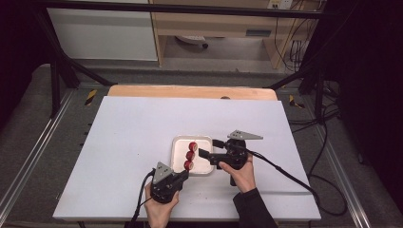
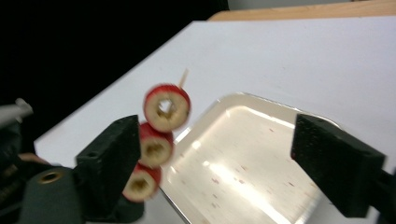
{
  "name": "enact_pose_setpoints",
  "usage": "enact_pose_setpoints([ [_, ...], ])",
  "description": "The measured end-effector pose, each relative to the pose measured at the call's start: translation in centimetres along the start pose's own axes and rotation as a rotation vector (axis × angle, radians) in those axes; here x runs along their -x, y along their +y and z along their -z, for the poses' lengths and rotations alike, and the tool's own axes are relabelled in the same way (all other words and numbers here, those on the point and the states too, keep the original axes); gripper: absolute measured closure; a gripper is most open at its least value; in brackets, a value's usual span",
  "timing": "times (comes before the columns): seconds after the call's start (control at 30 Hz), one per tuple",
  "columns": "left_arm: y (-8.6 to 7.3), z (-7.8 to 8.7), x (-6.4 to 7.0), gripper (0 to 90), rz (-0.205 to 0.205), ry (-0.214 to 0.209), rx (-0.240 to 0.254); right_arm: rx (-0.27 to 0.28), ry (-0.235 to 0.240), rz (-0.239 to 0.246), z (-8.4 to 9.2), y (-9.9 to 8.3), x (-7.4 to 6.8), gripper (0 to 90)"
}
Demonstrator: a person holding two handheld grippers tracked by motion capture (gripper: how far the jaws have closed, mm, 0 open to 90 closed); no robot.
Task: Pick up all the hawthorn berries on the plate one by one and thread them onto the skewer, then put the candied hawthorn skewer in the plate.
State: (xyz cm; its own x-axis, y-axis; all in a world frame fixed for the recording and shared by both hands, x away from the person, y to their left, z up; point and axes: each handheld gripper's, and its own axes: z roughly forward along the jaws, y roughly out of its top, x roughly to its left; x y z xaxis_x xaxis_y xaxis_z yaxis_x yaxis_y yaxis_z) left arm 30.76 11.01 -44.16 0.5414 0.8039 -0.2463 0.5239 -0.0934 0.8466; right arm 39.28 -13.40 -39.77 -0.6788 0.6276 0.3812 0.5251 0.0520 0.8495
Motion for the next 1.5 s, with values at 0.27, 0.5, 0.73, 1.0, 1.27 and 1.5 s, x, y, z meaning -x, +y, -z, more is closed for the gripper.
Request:
enact_pose_setpoints([
  [0.27,0.3,0.2,-0.4,88.5,-0.047,0.011,-0.033,-0.094,-0.062,0.092,1.7,-0.5,1.2,5.1],
  [0.5,1.1,0.6,-0.7,88.4,-0.080,0.011,-0.064,-0.165,-0.110,0.130,3.3,-1.6,2.7,0.9],
  [0.73,2.1,0.9,-1.2,88.3,-0.114,0.014,-0.103,-0.214,-0.144,0.151,4.8,-3.4,4.1,0.8],
  [1.0,3.3,1.1,-1.6,88.3,-0.134,0.014,-0.132,-0.236,-0.153,0.167,6.5,-5.2,5.5,0.7],
  [1.27,5.1,1.1,-1.7,88.2,-0.168,0.018,-0.167,-0.236,-0.157,0.172,8.0,-6.2,6.2,1.4],
  [1.5,6.1,0.5,-1.9,88.2,-0.187,0.028,-0.200,-0.237,-0.164,0.171,8.7,-6.7,6.5,1.5],
])
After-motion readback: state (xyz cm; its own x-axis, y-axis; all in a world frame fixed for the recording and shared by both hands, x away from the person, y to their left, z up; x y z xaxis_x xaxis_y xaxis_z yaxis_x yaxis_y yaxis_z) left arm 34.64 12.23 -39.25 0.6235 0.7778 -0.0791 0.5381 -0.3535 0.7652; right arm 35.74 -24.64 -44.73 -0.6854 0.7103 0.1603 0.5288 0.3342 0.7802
